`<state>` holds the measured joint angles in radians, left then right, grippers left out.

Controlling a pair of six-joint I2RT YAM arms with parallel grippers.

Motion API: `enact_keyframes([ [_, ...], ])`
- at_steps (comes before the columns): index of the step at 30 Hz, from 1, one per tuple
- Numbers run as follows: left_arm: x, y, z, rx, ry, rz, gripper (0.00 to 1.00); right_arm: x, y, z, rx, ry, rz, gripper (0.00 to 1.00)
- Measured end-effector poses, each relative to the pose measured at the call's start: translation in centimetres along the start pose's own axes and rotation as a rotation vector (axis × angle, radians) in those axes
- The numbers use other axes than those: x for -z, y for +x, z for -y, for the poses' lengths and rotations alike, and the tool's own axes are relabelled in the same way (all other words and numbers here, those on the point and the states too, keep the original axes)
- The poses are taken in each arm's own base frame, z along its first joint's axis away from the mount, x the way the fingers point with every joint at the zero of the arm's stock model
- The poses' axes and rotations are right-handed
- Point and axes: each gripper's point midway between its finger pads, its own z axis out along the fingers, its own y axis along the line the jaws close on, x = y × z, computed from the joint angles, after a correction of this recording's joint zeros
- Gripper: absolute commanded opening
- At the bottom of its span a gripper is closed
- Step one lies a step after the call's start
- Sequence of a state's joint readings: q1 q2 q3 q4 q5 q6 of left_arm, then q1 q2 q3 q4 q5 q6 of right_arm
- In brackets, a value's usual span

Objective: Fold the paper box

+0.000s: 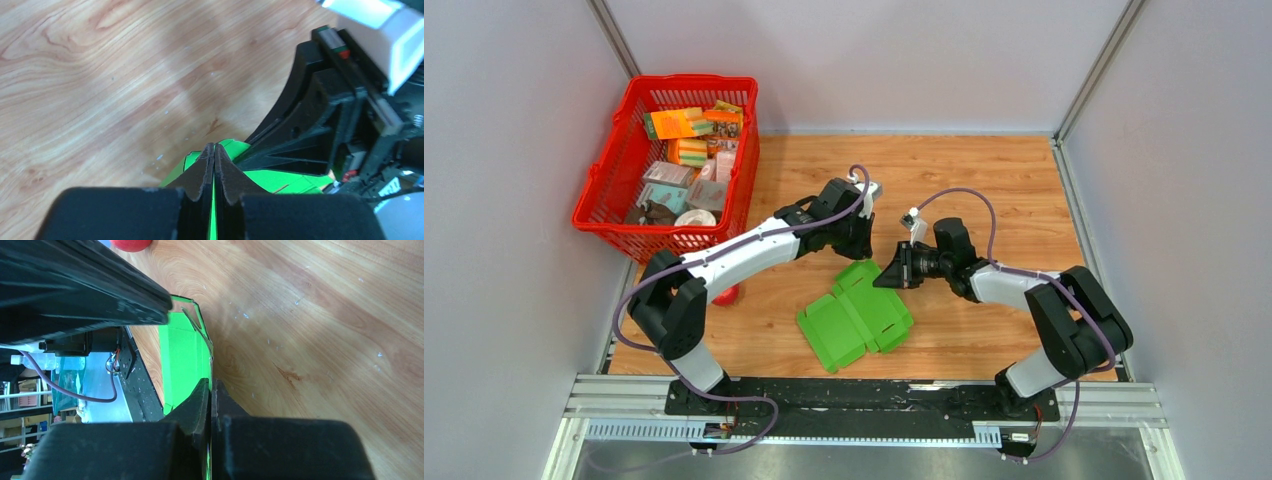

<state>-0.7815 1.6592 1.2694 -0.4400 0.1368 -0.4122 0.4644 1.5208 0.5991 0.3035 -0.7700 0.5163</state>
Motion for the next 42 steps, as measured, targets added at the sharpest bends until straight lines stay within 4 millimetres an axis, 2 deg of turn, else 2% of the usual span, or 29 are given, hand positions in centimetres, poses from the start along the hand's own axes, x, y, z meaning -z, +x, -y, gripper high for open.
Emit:
enact_keyframes([
  [8,-0.2,0.4,0.2,-0.069,-0.157,0.012,0.03,0.4,-0.3,-0.6,0.021,-0.009,0.019,0.00],
  [9,-0.2,0.5,0.2,-0.072,-0.164,0.013,0.08,0.4,-0.3,-0.6,0.021,-0.009,0.020,0.00],
  [10,-0.3,0.5,0.3,-0.076,-0.166,0.015,0.18,0.4,-0.4,-0.6,0.022,-0.009,0.020,0.00],
  [13,-0.2,0.3,0.3,-0.080,-0.175,0.026,0.35,0.4,-0.3,-0.6,0.022,-0.009,0.020,0.00],
  [18,0.1,-0.6,0.2,-0.069,-0.176,0.064,0.40,0.4,-0.3,-0.7,0.022,-0.011,0.020,0.00],
  [22,0.2,-1.3,0.2,-0.065,-0.178,0.070,0.39,0.4,-0.4,-0.7,0.020,-0.011,0.021,0.00],
  [24,0.0,-1.7,0.3,-0.063,-0.176,0.074,0.30,0.4,-0.3,-0.7,0.019,-0.010,0.021,0.00],
  [27,-0.5,-1.4,0.3,-0.059,-0.172,0.062,0.23,0.4,-0.3,-0.7,0.019,-0.011,0.021,0.00],
  [36,-1.7,0.4,1.0,-0.014,-0.100,0.048,0.17,0.4,0.0,-0.6,0.015,-0.009,0.013,0.00],
  [42,-0.9,1.4,2.3,0.031,-0.028,0.055,0.17,0.4,0.1,-0.6,0.015,-0.011,0.011,0.00],
])
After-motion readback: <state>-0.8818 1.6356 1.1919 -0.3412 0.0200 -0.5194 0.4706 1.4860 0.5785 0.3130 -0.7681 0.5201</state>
